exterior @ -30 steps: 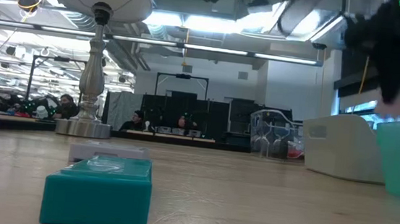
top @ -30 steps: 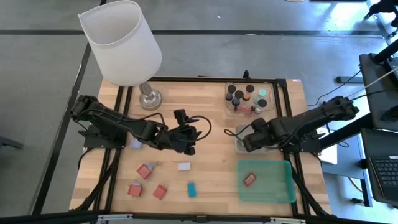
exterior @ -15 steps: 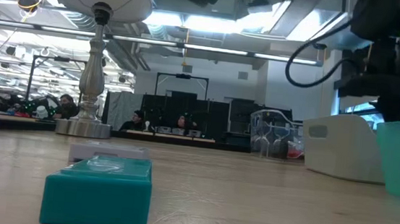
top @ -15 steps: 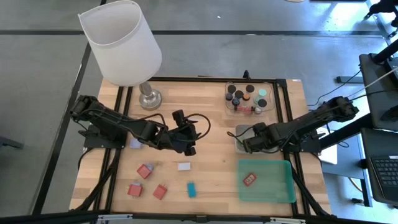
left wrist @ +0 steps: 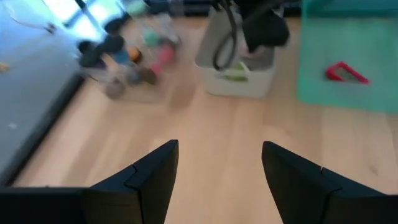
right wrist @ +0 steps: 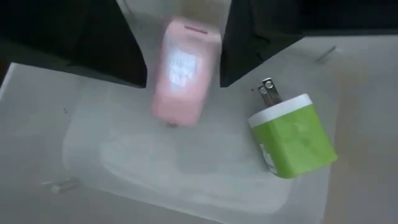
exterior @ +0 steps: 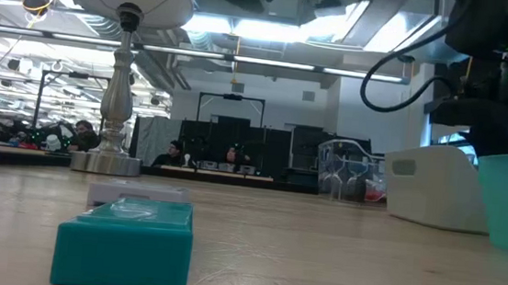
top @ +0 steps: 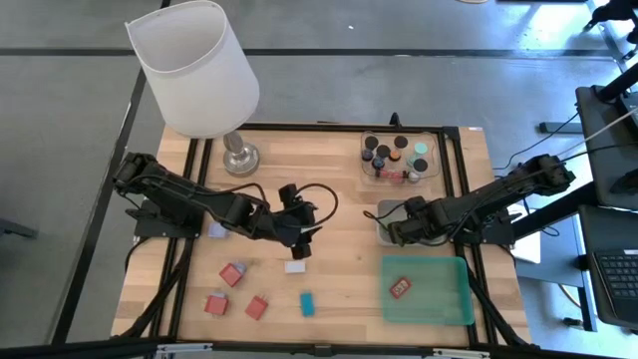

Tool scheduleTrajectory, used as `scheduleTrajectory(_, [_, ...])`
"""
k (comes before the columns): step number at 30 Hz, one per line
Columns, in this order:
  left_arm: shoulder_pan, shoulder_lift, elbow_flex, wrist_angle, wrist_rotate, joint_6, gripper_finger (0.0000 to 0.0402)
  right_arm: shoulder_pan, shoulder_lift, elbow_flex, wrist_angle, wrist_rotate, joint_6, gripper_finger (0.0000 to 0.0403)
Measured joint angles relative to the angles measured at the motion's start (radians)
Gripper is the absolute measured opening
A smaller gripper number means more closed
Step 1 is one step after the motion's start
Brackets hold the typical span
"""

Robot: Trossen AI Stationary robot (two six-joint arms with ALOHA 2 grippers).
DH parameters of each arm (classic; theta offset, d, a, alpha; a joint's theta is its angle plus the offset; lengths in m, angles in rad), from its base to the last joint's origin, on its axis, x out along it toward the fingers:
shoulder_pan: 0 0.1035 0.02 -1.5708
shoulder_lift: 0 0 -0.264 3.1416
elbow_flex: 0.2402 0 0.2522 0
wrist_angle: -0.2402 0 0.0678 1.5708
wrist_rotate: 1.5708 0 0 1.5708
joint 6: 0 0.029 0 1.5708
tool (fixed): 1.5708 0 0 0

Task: Pick & Place Office items
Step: Put the pink charger adapter into the white bin

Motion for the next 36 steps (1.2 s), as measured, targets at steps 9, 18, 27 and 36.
scheduleTrajectory(9, [-0.003, 0.000, 0.000, -0.321, 0.356, -0.018, 0.0228, 0.000, 0.000, 0.011, 0.005, -0.059, -0.038, 0.0276])
scheduleTrajectory(18, [-0.138, 0.000, 0.000, -0.637, 0.768, 0.063, 0.0228, 0.000, 0.000, 0.013, 0.005, -0.087, -0.060, 0.0301])
scheduleTrajectory(27, [-0.369, 0.000, -0.013, -0.684, 0.613, 0.330, 0.0228, 0.000, 0.000, 0.013, 0.005, -0.087, -0.059, 0.0302])
scheduleTrajectory(36, [-0.471, 0.003, -0.037, -0.674, 0.545, 0.239, 0.0228, 0.000, 0.000, 0.013, 0.046, -0.052, -0.055, 0.0302])
